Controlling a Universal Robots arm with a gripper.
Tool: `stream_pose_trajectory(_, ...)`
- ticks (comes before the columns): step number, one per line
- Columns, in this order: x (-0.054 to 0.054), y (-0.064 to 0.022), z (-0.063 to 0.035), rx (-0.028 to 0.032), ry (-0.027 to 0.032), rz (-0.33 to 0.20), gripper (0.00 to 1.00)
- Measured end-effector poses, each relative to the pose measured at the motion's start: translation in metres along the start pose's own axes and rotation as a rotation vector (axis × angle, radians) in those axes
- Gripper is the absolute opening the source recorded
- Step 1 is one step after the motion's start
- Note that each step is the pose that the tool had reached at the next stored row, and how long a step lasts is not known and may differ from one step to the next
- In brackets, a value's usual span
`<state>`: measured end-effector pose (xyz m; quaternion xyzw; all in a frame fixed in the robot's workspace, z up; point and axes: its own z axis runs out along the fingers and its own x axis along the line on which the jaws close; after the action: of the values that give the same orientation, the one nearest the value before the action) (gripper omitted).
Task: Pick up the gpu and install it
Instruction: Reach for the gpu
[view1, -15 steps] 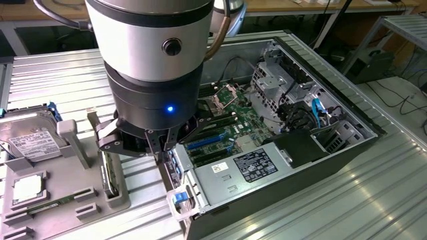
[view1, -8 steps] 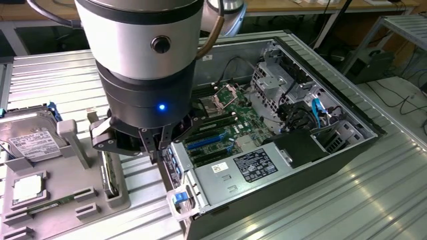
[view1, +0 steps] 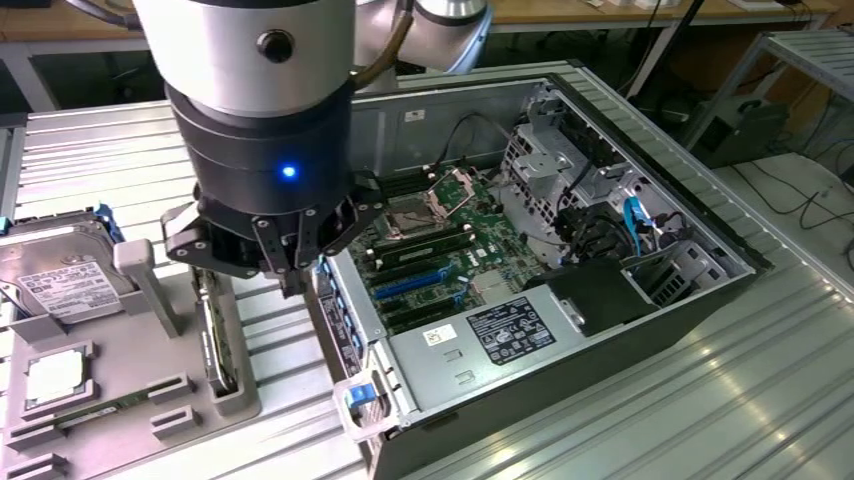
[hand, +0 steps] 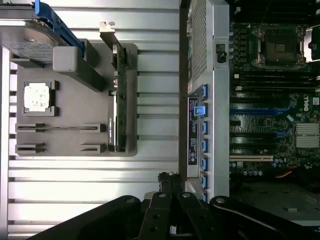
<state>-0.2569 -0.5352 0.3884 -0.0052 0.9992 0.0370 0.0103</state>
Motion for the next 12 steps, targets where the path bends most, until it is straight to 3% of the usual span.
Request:
stream_pose_trajectory(8, 0.016, 0.0268, 0.0060, -0.0001, 0.0000, 0.000, 0.11)
stream_pose_trajectory(12, 0.036, 0.0316, 0.0098, -0.0001, 0.0000, 0.000, 0.11)
